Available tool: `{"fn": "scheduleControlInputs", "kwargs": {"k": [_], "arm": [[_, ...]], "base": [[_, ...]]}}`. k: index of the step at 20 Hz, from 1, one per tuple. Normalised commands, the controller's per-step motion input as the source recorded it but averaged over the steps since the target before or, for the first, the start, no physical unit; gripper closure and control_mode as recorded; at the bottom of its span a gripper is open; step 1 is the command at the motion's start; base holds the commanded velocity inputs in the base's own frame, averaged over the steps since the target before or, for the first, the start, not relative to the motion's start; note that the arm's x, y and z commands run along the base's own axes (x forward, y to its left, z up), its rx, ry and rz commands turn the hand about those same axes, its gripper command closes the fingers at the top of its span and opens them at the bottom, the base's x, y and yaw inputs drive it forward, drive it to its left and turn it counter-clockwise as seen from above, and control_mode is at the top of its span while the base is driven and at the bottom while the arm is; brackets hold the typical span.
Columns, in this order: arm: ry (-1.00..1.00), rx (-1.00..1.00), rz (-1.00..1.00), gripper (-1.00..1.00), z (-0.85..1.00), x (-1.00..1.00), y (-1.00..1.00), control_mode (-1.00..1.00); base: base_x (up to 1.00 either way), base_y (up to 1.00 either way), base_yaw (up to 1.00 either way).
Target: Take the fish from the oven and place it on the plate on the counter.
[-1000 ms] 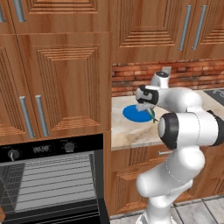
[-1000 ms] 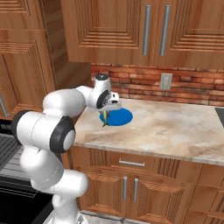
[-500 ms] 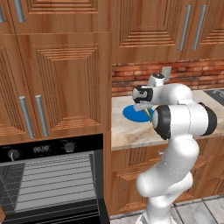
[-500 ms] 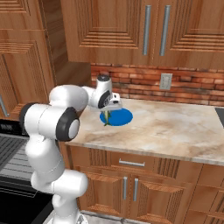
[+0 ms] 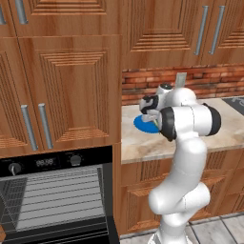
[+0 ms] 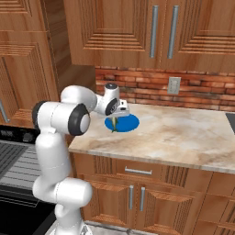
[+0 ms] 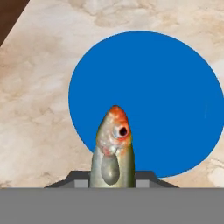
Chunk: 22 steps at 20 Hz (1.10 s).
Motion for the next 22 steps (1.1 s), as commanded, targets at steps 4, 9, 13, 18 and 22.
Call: {"fn": "scheduleControlInputs", "kwargs": {"k": [4,9,13,18,22], "arm": [[0.00,0.00,0.00,1.00,-0.05,0.44,0.00,-1.00],[0.00,0.00,0.00,1.00,0.00,0.29,0.00,-1.00],[0.00,0.00,0.00,1.00,-0.08,0.22,-0.06,-1.00],[0.01,0.00,0.00,1.00,-0.28,0.24,-0.09,-1.00],[0.03,0.00,0.00,1.00,-0.33,0.12,-0.03,-1.00]], "base": [[0.00,0.00,0.00],[0.00,0.00,0.00],[0.00,0.00,0.00],[0.00,0.00,0.00],[0.00,0.00,0.00]]}}
